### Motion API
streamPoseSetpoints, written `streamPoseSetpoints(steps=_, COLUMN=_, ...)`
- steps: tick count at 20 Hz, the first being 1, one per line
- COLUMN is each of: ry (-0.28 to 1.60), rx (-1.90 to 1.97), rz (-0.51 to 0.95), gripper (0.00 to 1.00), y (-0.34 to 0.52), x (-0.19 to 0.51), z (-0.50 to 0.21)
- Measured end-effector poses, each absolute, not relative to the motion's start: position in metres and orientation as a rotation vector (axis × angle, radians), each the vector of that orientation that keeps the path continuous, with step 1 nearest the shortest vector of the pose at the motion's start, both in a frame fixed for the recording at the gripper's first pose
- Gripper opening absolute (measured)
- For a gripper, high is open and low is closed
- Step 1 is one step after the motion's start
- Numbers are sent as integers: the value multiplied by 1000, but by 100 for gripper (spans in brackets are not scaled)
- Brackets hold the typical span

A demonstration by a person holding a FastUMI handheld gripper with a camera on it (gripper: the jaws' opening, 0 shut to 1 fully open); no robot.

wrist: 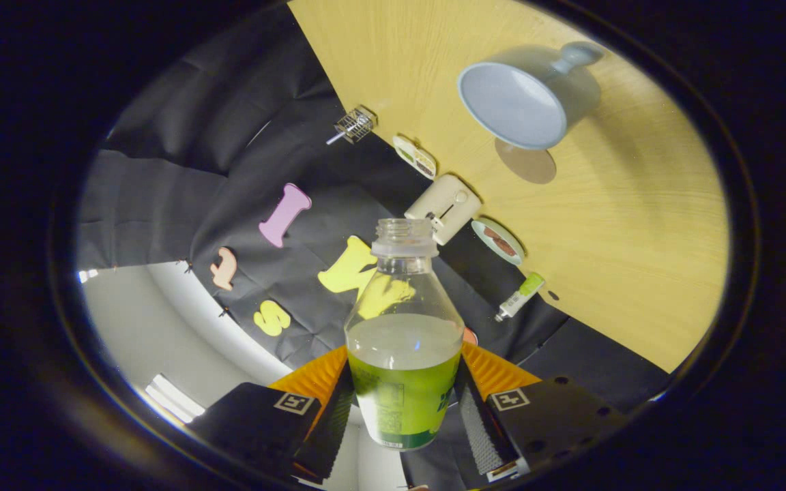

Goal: Take the bottle from table, then pour the juice into the cup, finally place the bottle on the coaster

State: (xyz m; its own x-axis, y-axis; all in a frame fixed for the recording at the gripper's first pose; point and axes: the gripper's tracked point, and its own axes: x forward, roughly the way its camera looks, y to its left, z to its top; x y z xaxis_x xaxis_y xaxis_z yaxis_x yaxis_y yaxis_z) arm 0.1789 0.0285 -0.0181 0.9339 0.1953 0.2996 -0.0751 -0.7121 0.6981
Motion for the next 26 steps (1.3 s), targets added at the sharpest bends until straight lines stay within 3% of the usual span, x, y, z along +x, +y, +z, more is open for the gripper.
streamPoseSetpoints(steps=12, ry=80, rx=2273, rz=399, gripper=79, y=21, x=182, z=-31)
streamPoseSetpoints(steps=26, ry=52, rx=1142, rz=187, gripper=79, y=19, x=170, z=-71)
